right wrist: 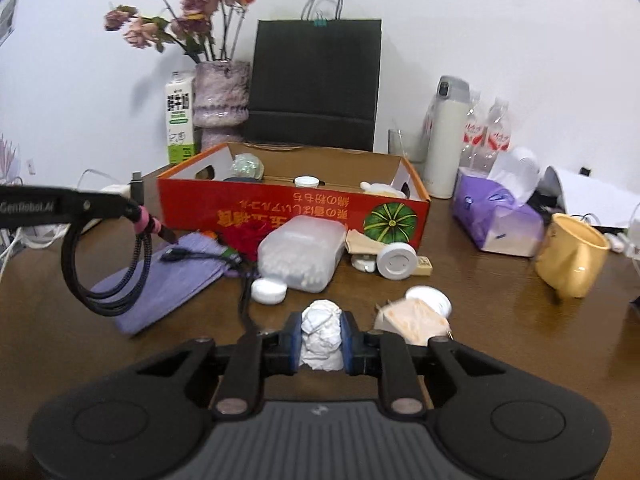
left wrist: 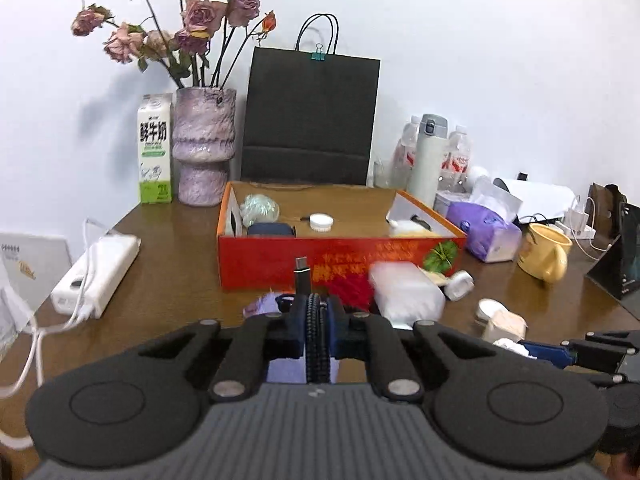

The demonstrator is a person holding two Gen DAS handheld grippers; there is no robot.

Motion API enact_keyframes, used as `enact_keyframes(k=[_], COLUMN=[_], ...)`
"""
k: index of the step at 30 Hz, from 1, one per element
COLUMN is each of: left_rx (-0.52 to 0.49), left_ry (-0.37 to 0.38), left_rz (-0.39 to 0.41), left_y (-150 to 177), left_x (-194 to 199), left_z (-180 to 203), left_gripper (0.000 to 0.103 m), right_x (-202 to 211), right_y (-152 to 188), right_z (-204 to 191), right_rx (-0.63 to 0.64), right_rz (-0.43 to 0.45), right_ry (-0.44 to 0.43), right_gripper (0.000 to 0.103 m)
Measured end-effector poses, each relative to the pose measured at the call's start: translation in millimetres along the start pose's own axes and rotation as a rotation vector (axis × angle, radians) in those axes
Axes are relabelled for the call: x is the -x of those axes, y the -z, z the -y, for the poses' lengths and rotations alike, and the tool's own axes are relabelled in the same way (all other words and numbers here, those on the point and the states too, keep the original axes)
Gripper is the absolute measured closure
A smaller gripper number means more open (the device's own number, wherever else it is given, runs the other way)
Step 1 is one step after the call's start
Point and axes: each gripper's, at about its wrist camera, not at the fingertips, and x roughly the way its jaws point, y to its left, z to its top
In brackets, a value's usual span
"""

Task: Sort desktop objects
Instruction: 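Carry the cable and tissue into the box and open both tools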

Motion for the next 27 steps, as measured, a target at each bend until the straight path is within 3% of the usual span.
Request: enact_keyframes(k=[8, 18, 24, 27], left_rx=[0.012, 0.000, 0.014, 0.026], left_ry=[0.069, 0.057, 0.052, 0.084], left_rz=[0.001, -0.040, -0.039, -0.020], left_y=[33, 46, 34, 16], left_x=[70, 80, 75, 70], left_z=[10, 13, 12, 7], left_gripper=[0.092, 0.092, 0.092, 0.092], right_x=[55, 77, 63, 57], right_y=[30, 36, 38, 29], right_z=[-23, -37, -28, -22], right_rx=[0.023, 0.057, 0.017, 0.006], right_rz=[0.001, 0.034, -0.005, -0.001], right_ry=[-0.022, -0.035, -0.037, -0.041], right_gripper=[0.085, 0.085, 0.085, 0.085])
